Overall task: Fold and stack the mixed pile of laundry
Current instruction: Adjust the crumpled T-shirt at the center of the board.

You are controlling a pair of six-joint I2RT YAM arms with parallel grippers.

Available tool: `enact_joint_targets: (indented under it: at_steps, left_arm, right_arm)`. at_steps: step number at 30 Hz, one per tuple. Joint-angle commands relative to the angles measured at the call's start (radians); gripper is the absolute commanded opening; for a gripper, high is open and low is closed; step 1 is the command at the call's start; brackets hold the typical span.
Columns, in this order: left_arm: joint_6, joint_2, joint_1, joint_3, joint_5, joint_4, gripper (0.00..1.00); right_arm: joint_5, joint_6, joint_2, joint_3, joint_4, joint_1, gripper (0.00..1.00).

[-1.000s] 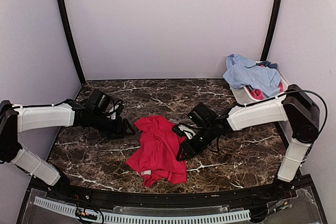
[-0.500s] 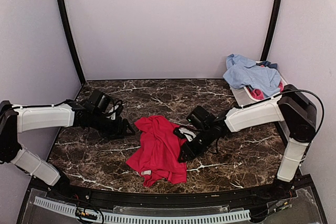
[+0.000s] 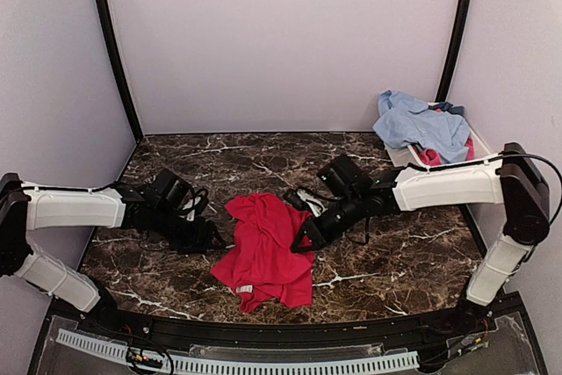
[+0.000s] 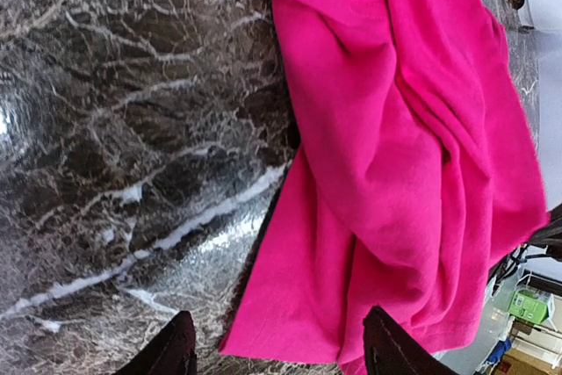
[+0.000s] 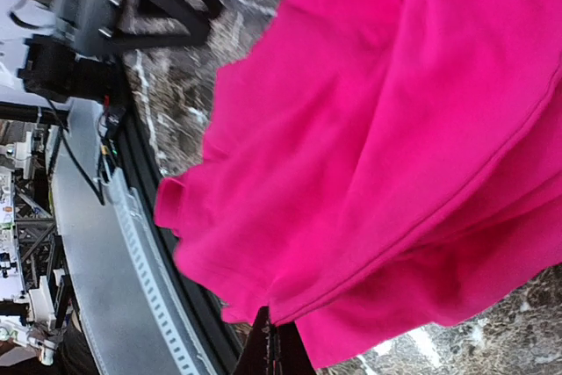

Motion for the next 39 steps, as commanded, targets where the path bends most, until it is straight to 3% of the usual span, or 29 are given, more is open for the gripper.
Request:
enact_joint_targets:
  at_steps: [1, 7, 16, 18, 21, 23, 24, 29, 31, 37, 39]
  left_arm:
    - [-0.046, -0.045, -0.037, -0.051, -0.009, 0.005, 0.63]
    - [-0.103, -0.004, -0.068, -0.079, -0.037, 0.041, 0.61]
    - [-0.143, 0.196, -0.146, -0.02, -0.079, 0.093, 0.52]
    - [-0.145, 0.24, -0.154, -0.004, -0.082, 0.095, 0.42]
    - [-0.127, 0.266, -0.154, 0.024, -0.132, 0.06, 0.15]
    - [-0.105, 0.249, -0.131, 0.051, -0.204, 0.0, 0.02]
    - [-0.095, 0.237, -0.115, 0.069, -0.223, -0.041, 0.01]
    - [-0.04, 0.08, 0.137, 0.112, -0.299, -0.106, 0.0]
    - [-0.019, 0.044, 0.187, 0.163, -0.36, -0.147, 0.0]
    - [0.072, 0.084, 0.243, 0.288, -0.355, -0.215, 0.0]
    - [0.089, 0.097, 0.257, 0.297, -0.349, -0.229, 0.13]
  right_arm:
    - [-0.007, 0.014, -0.13, 0.069, 0.03, -0.028, 0.0]
    - [0.036, 0.026, -0.281, 0.088, 0.026, -0.106, 0.0]
    - [0.1, -0.006, -0.469, 0.097, -0.062, -0.231, 0.0]
    - [0.102, -0.011, -0.492, 0.099, -0.073, -0.26, 0.0]
    - [0.119, -0.027, -0.521, 0.108, -0.108, -0.286, 0.0]
    - [0.141, -0.036, -0.546, 0.111, -0.137, -0.305, 0.0]
    - [0.152, -0.038, -0.562, 0.11, -0.148, -0.317, 0.0]
    - [0.199, -0.044, -0.649, 0.096, -0.2, -0.376, 0.0]
    - [0.216, -0.049, -0.68, 0.096, -0.228, -0.394, 0.0]
    - [0.248, -0.068, -0.699, 0.09, -0.259, -0.417, 0.0]
    - [0.226, -0.068, -0.689, 0.066, -0.256, -0.418, 0.0]
